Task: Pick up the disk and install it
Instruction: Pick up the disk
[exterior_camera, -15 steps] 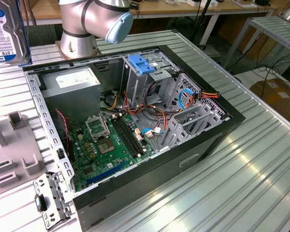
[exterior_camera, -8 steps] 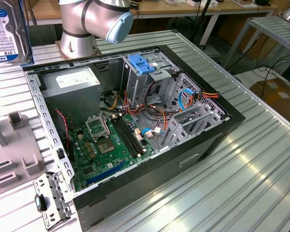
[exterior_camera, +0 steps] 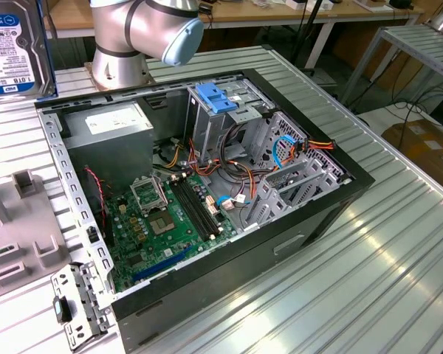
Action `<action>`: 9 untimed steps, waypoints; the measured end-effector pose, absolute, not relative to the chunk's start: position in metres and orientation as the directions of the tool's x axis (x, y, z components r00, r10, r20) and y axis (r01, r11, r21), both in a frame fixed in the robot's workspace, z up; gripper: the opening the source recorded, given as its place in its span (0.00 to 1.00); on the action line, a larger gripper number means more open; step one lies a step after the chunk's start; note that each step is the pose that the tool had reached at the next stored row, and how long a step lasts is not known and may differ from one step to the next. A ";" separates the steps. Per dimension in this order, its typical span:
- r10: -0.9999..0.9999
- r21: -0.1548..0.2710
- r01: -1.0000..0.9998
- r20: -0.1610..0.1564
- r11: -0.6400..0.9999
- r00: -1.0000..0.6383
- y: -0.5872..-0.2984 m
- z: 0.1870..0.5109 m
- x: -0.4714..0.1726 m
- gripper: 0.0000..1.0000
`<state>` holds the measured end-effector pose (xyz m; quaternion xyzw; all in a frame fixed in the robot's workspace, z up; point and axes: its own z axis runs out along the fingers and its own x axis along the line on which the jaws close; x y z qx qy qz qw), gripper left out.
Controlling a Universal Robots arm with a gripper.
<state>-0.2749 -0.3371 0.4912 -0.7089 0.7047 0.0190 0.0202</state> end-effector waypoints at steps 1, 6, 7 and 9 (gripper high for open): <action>-0.998 -0.002 -1.000 -0.055 -0.006 0.006 -0.337 0.491 -0.274 0.37; -0.998 -0.002 -1.000 -0.055 -0.006 0.006 -0.337 0.491 -0.271 0.37; -0.998 -0.002 -1.000 -0.055 -0.006 0.006 -0.337 0.491 -0.271 0.37; -0.998 -0.002 -1.000 -0.055 -0.006 0.006 -0.338 0.491 -0.270 0.37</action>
